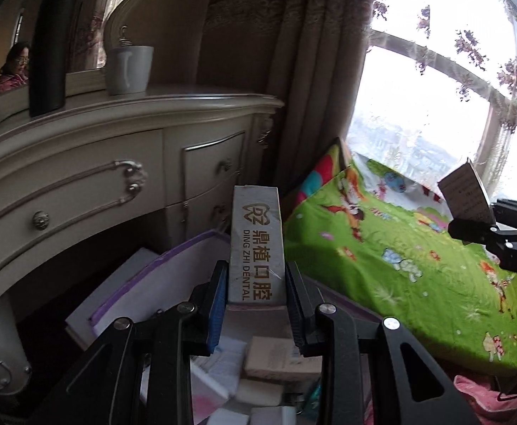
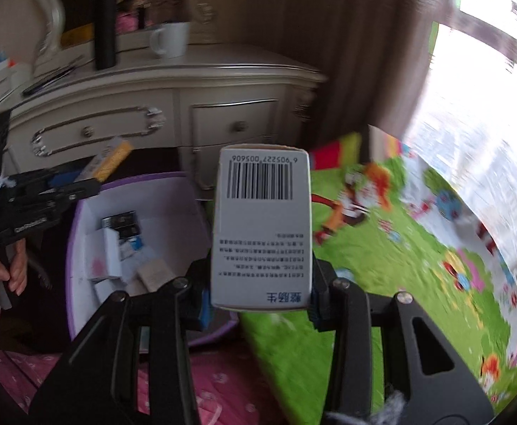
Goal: Organize rigid objects
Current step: 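Carry the barcode box and dental box over the purple storage box, then open both tools to drop the two boxes into the storage box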
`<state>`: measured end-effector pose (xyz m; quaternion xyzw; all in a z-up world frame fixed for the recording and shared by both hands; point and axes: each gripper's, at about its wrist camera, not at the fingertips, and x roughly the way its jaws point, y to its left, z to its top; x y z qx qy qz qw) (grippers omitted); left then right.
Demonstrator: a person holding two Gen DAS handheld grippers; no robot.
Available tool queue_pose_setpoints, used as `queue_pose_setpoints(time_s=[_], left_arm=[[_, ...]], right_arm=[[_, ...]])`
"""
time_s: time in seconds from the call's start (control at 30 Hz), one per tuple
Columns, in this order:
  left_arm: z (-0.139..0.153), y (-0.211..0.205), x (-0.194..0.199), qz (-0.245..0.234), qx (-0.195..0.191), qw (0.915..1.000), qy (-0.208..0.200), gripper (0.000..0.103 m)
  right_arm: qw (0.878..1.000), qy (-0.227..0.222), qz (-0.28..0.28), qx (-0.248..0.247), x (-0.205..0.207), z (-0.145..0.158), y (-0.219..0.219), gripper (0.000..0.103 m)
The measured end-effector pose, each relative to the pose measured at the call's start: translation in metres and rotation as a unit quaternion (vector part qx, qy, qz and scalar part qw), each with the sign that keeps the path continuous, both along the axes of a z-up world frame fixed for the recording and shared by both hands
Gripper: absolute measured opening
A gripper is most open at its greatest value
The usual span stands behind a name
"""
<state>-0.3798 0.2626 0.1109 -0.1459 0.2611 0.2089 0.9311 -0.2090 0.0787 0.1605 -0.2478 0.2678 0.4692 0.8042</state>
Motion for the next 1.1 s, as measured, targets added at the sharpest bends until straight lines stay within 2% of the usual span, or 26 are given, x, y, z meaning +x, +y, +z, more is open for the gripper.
queue_pose_setpoints(time_s=[0.17, 0.37, 0.73, 1.1], left_arm=[[-0.01, 0.002, -0.006, 0.018, 0.004, 0.9994, 0.028, 0.032], [-0.019, 0.004, -0.011, 0.037, 0.006, 0.9983, 0.045, 0.032], [-0.029, 0.008, -0.009, 0.057, 0.006, 0.9965, 0.06, 0.032], [-0.032, 0.01, -0.012, 0.07, -0.004, 0.9958, 0.06, 0.032]], right_arm=[[0.997, 0.019, 0.068, -0.026, -0.03, -0.015, 0.036, 0.044], [0.991, 0.024, 0.114, -0.063, -0.066, -0.043, 0.062, 0.044], [0.986, 0.049, 0.132, -0.086, -0.086, -0.076, 0.073, 0.044], [0.985, 0.057, 0.135, -0.089, -0.092, -0.083, 0.077, 0.044]])
